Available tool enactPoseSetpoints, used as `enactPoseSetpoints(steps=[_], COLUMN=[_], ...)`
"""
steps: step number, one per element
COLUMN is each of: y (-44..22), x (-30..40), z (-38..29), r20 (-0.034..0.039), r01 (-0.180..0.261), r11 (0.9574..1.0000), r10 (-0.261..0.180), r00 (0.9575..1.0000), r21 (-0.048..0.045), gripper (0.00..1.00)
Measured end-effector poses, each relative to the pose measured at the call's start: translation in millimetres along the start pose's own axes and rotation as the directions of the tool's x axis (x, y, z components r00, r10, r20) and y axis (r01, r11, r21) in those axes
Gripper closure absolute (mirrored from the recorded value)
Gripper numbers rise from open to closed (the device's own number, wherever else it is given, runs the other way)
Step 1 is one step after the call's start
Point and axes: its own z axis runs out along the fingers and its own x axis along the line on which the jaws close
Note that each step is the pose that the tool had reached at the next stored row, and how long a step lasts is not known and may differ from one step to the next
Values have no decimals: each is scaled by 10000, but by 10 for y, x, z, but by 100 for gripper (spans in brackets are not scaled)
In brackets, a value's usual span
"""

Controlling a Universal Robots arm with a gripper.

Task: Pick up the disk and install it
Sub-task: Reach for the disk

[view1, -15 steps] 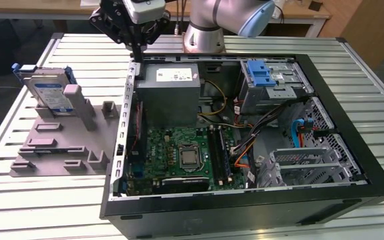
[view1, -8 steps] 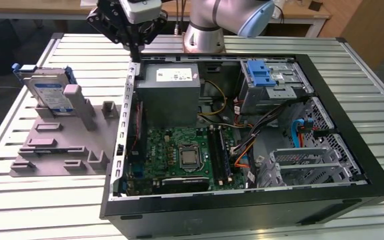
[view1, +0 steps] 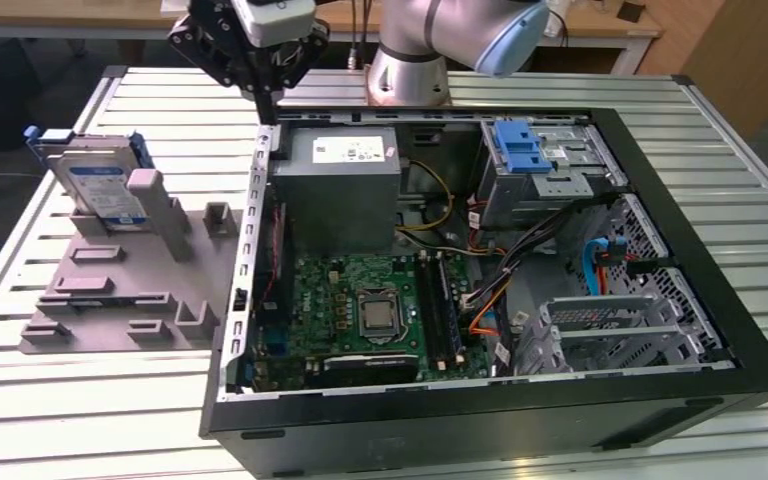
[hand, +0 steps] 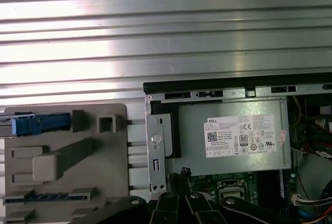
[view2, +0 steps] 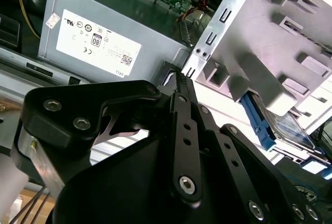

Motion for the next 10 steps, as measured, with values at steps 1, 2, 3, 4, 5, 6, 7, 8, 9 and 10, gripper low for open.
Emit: enactPoseSetpoints(steps=[1,2,3,4,5,6,7,8,9,10], y=[2,6,11,14,19,24,28,33,38,43], x=[5,10,18,26,37,48,60,75,90,107], z=[0,0,1,1,1,2,3,4,5,7], r20=[-1,-1,-2,-2,-2,-2,-2,-1,-1,0], r01=[1,2,1,2,2,1,1,0,-1,-1], r11=[10000,10000,10000,10000,10000,10000,10000,10000,10000,10000], r10=[-1,-2,-1,-2,-2,-1,-1,0,1,1], r00=[10000,10000,10000,10000,10000,10000,10000,10000,10000,10000], r21=[1,1,1,2,2,2,1,1,1,0], gripper=[89,89,89,89,89,89,89,89,89,89])
